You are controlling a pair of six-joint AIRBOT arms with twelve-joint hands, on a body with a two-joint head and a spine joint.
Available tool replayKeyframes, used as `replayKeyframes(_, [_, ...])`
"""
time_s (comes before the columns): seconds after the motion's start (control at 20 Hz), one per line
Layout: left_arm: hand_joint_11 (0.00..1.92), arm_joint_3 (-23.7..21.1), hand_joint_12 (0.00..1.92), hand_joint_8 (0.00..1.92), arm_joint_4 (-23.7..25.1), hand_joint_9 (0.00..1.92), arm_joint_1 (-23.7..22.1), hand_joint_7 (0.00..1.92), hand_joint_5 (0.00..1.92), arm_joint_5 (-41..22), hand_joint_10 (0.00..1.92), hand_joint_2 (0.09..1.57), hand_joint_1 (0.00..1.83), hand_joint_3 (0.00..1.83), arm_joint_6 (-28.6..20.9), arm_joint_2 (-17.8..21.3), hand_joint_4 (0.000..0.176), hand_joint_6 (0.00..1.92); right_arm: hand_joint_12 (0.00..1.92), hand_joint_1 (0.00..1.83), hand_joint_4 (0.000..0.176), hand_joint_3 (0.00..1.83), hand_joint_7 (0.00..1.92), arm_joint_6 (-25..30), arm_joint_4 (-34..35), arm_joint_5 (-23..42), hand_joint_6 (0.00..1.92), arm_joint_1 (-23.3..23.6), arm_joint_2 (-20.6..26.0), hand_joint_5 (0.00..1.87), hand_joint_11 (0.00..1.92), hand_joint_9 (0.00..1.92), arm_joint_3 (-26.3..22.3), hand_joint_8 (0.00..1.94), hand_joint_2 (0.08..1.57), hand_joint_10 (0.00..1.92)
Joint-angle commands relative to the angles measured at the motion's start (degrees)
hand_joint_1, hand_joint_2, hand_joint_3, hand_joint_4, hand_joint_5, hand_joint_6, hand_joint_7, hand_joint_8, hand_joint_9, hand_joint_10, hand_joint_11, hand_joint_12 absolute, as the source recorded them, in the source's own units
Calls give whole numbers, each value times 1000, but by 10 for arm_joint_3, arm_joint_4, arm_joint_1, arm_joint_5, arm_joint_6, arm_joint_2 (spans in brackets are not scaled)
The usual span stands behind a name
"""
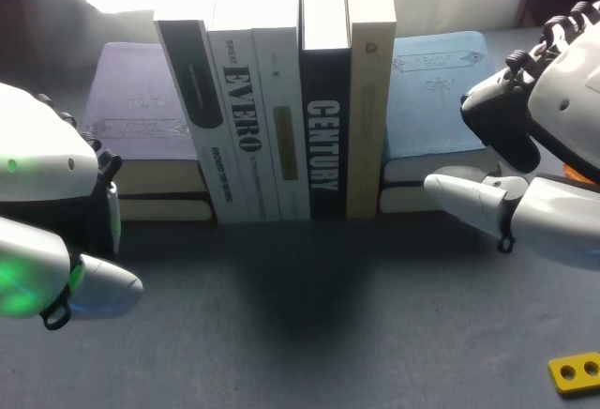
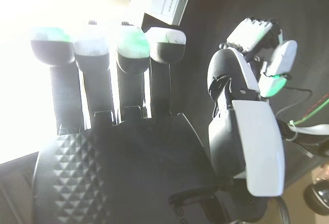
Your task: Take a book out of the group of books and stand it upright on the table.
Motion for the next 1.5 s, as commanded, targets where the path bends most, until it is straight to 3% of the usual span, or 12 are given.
replayKeyframes(0.0, [0,2,476,42,5,82,-7,103,29,44,93,1189,0,167,0,-2,49,42,516,22,10,206,150,-4,-20,63,99,6,2,139,0,122,-4,46,1047,53])
replayKeyframes(0.05, [0,5,476,42,5,82,-6,103,29,44,93,1189,0,167,0,-2,49,42,516,22,10,206,150,-8,-16,63,99,6,0,139,0,122,-4,46,1047,53])
replayKeyframes(0.1, [0,6,476,2,5,110,-6,127,45,44,19,1248,0,24,0,-2,51,4,552,0,6,32,191,-11,-11,65,18,6,-2,190,0,156,-4,4,1128,13])
replayKeyframes(0.25, [0,1,478,4,5,149,-6,172,135,44,11,1272,1,4,0,-2,57,8,449,0,22,2,143,-38,20,84,2,6,-10,158,0,131,-5,1,1126,2])
replayKeyframes(0.4, [0,-2,440,0,5,140,-2,157,127,44,3,1267,0,0,0,-1,60,2,448,46,1,1,160,-84,57,115,5,6,-30,170,0,135,-5,5,1121,4])
replayKeyframes(0.6, [0,0,511,3,5,149,-1,167,103,44,4,1268,0,0,0,0,54,2,410,35,2,3,166,-97,60,161,6,6,-61,170,0,114,-5,3,1144,3])
replayKeyframes(0.8, [0,-1,556,1,5,162,-3,175,105,44,4,1269,0,1,0,0,59,2,353,4,35,3,135,-117,60,193,6,9,-105,195,0,80,4,0,1152,0])
replayKeyframes(0.85, [0,-1,554,0,5,150,-6,162,104,44,0,1268,0,1,0,-1,62,1,317,0,33,3,129,-110,60,196,11,11,-113,221,0,77,10,0,1157,0])
replayKeyframes(0.95, [0,-1,425,2,5,114,-6,137,87,44,2,1274,0,2,0,-1,49,1,271,0,33,0,126,-109,60,217,23,12,-131,282,0,66,21,1,1153,2])
replayKeyframes(1.1, [0,1,425,0,5,118,-6,129,91,44,3,1271,0,0,0,-1,53,3,243,0,23,0,172,-117,60,256,25,13,-163,385,0,77,49,6,1144,6])
replayKeyframes(1.35, [0,3,451,2,5,133,-8,143,105,44,4,1276,0,2,0,-2,47,10,345,0,14,1,193,-112,60,275,13,24,-207,413,0,86,90,1,1155,2])
replayKeyframes(1.45, [0,2,379,1,5,116,-8,118,83,44,2,1273,0,0,0,-2,54,4,242,0,14,2,185,-110,60,280,9,34,-222,416,0,67,101,8,1159,12])
